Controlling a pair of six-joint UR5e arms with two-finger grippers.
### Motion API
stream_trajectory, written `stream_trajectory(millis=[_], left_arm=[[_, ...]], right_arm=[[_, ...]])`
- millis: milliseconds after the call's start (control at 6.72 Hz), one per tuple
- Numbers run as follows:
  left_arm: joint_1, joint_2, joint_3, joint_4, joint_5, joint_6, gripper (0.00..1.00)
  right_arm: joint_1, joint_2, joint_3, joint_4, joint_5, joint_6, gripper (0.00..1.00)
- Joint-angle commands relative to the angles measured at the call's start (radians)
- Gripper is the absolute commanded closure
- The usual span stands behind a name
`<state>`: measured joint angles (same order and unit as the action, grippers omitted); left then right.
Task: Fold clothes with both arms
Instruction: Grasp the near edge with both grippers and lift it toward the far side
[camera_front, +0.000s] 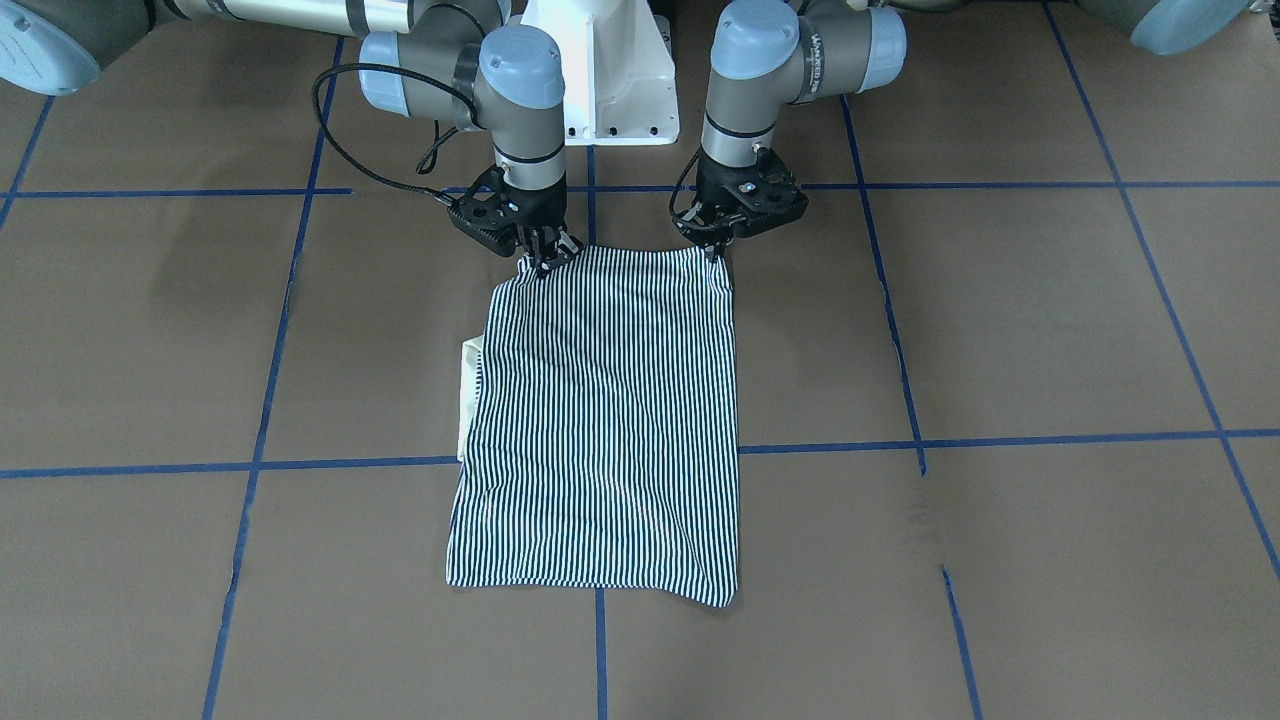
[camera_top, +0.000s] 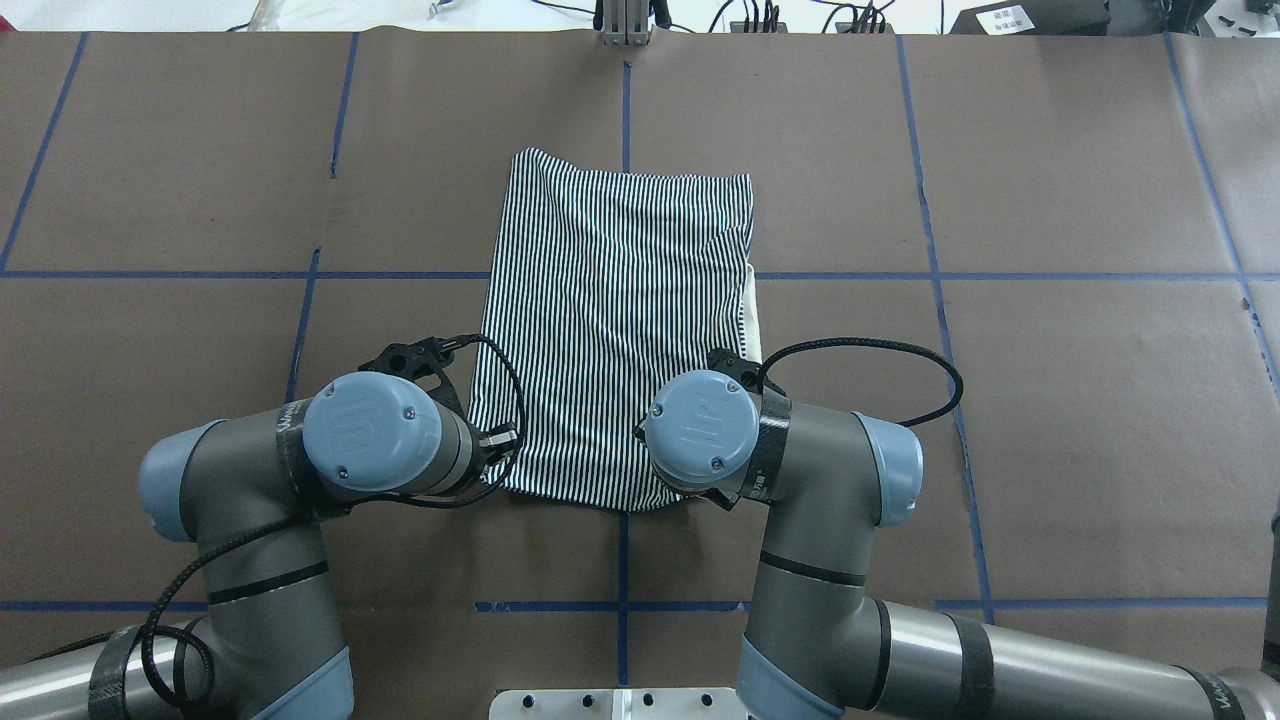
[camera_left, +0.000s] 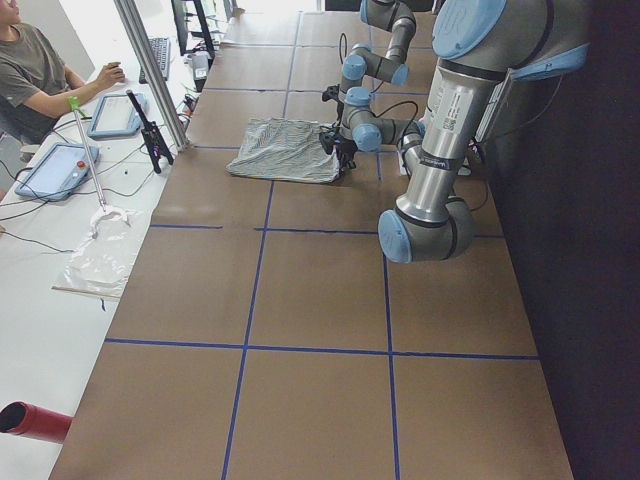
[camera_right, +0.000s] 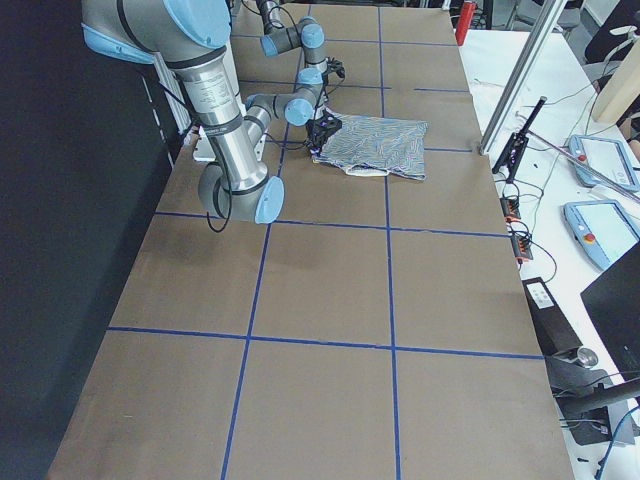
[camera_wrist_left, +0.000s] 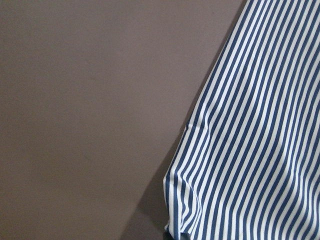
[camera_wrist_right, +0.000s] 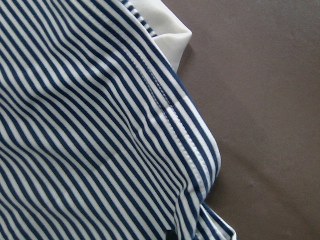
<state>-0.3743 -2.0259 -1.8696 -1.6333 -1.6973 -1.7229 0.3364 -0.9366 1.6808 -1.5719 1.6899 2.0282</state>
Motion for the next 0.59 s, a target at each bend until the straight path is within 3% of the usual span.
stream_trajectory(millis=[0, 446], left_arm=[[0.009, 0.001, -0.063, 0.009, -0.005, -0.006, 1.00], [0.159, 0.053, -0.220, 0.019, -0.002, -0.090, 1.00]], right_arm=[[0.012, -0.033, 0.020, 0.053, 0.016, -0.016, 1.00], [-0.019, -0.236, 0.254, 0.223, 0.063, -0.034, 1.00]])
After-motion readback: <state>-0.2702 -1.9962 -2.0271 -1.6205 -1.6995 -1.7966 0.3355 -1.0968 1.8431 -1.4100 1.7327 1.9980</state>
